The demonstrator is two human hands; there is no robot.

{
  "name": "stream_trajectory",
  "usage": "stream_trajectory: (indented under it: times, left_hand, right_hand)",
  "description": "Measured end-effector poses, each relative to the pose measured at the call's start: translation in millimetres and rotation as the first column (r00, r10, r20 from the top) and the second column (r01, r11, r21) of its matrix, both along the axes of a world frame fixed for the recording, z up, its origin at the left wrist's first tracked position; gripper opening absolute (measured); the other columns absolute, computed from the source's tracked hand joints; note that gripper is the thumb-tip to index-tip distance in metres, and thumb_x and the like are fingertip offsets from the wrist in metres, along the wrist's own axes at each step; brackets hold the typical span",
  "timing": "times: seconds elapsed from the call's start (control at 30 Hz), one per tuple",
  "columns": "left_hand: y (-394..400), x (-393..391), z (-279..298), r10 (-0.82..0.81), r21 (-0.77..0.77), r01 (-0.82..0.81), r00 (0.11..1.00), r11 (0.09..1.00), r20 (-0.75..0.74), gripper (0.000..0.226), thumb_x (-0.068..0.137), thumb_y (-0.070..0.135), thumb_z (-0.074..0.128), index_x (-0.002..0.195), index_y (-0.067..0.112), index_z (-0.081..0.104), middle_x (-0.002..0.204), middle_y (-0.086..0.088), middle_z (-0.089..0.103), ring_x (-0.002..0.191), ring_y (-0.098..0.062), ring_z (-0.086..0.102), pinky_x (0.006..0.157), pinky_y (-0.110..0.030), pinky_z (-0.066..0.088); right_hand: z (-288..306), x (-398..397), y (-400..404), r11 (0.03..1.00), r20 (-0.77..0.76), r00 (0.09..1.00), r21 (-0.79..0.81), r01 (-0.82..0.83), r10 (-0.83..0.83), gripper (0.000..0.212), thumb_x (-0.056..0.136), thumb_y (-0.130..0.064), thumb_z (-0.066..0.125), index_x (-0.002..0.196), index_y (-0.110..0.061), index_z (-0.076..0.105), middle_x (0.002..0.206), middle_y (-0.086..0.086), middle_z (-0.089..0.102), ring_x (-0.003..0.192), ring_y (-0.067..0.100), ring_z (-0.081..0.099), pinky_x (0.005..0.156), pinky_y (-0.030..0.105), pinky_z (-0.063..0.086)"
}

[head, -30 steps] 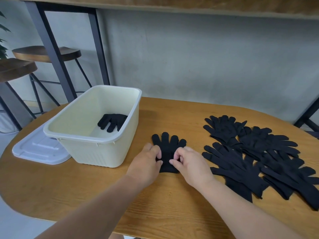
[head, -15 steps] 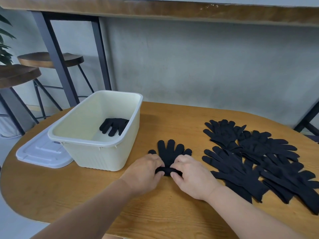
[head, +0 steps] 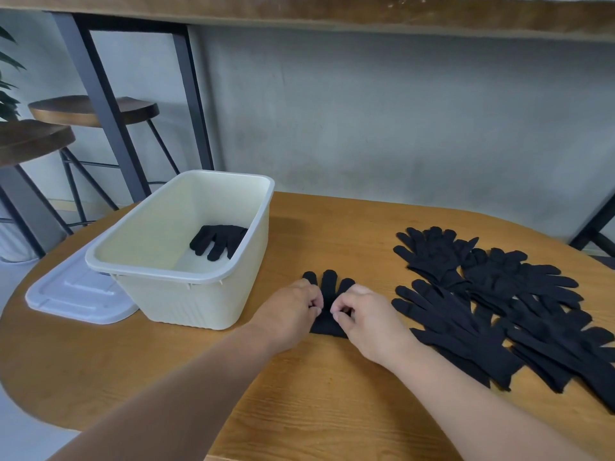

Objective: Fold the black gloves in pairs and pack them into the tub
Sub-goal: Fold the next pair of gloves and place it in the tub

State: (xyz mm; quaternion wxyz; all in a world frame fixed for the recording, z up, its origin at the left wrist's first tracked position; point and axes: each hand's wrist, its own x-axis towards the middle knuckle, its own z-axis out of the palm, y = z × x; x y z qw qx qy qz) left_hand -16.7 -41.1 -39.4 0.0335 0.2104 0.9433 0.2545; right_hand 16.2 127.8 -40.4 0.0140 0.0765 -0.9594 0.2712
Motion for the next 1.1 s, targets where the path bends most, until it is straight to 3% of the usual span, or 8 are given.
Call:
stream_trajectory:
  times: [0.13,0.27,0.37,0.53,0.63,0.77,0.9,1.1]
  left_hand:
    - [-5.8,2.5,-7.9,-0.091,-0.096,0.078,0.987,0.992,-0.131,0.028,0.102,0.025,0.041,0.104,0.019,0.068,0.105,0.007,0.059,0.095,-0.01,0.052,0.084,-0.023,0.044]
    - [-15.9,12.8,-10.5,-0.167,-0.101,0.153,0.975,0.983,-0.147,0.046,0.094,0.056,0.045,0.125,0.027,0.062,0.11,0.016,0.048,0.099,0.0,0.038,0.089,-0.015,0.034]
    - [-17.2,18.7,-9.6,-0.191,-0.098,0.182,0.977,0.978,-0.098,0.049,0.088,0.054,0.057,0.129,0.028,0.059,0.108,0.018,0.041,0.097,-0.001,0.039,0.083,-0.013,0.032]
    - [-12.2,20.8,2.6,-0.102,0.032,0.102,0.995,0.994,0.012,0.024,0.092,0.04,0.057,0.116,0.037,0.055,0.098,0.014,0.062,0.082,-0.003,0.056,0.07,-0.018,0.043]
    - [-7.5,13.5,9.4,-0.047,0.021,0.045,0.993,0.999,0.104,0.018,0.094,0.04,0.055,0.11,0.032,0.059,0.086,0.011,0.06,0.07,-0.005,0.053,0.058,-0.017,0.037]
    - [-1.2,-1.6,13.5,-0.009,-0.046,0.02,0.974,0.999,0.225,0.029,0.097,0.041,0.051,0.12,0.027,0.061,0.115,0.009,0.054,0.089,-0.008,0.05,0.077,-0.021,0.038]
    - [-0.1,-10.1,14.7,0.029,-0.057,-0.012,0.947,0.998,0.319,0.023,0.095,0.043,0.053,0.112,0.03,0.062,0.102,0.007,0.062,0.089,-0.011,0.056,0.073,-0.023,0.041]
    - [1.9,-8.8,12.3,0.037,-0.02,-0.032,0.967,0.999,0.252,0.016,0.093,0.04,0.058,0.101,0.026,0.059,0.097,0.009,0.057,0.087,-0.011,0.055,0.073,-0.024,0.043]
  right_hand:
    - [-4.5,9.9,4.1,0.978,-0.101,0.983,0.163,-0.134,0.151,0.033,0.102,-0.036,0.042,0.12,-0.026,0.067,0.113,-0.012,0.056,0.105,0.01,0.054,0.088,0.024,0.046]
    - [-3.7,14.9,11.1,0.947,-0.058,0.974,0.254,-0.198,0.22,0.053,0.095,-0.053,0.047,0.139,-0.025,0.054,0.121,-0.014,0.049,0.116,0.006,0.044,0.096,0.021,0.04]
    - [-0.3,15.7,9.6,0.952,-0.041,0.975,0.227,-0.206,0.22,0.044,0.094,-0.047,0.05,0.132,-0.027,0.06,0.114,-0.014,0.05,0.111,0.007,0.045,0.093,0.024,0.044]
    - [9.9,11.7,12.0,0.992,0.054,0.991,0.031,-0.124,0.122,0.025,0.092,-0.041,0.056,0.116,-0.036,0.06,0.099,-0.014,0.062,0.085,0.009,0.058,0.072,0.028,0.05]
    - [10.5,5.7,12.1,0.996,0.08,0.994,0.041,-0.078,0.074,0.027,0.094,-0.043,0.055,0.117,-0.032,0.063,0.102,-0.012,0.059,0.087,0.011,0.057,0.078,0.032,0.051]
    - [10.0,-0.5,10.7,0.998,0.052,0.998,0.049,-0.05,0.047,0.028,0.098,-0.041,0.052,0.123,-0.032,0.063,0.11,-0.011,0.055,0.1,0.011,0.054,0.086,0.031,0.048]
    - [8.1,-2.7,9.9,0.996,-0.018,0.998,0.068,-0.051,0.052,0.021,0.096,-0.04,0.057,0.113,-0.031,0.065,0.105,-0.014,0.054,0.093,0.009,0.054,0.079,0.029,0.049]
    - [5.4,-5.7,11.0,0.99,-0.082,0.993,0.118,-0.077,0.087,0.018,0.095,-0.04,0.058,0.106,-0.031,0.069,0.101,-0.014,0.056,0.1,0.006,0.045,0.085,0.027,0.046]
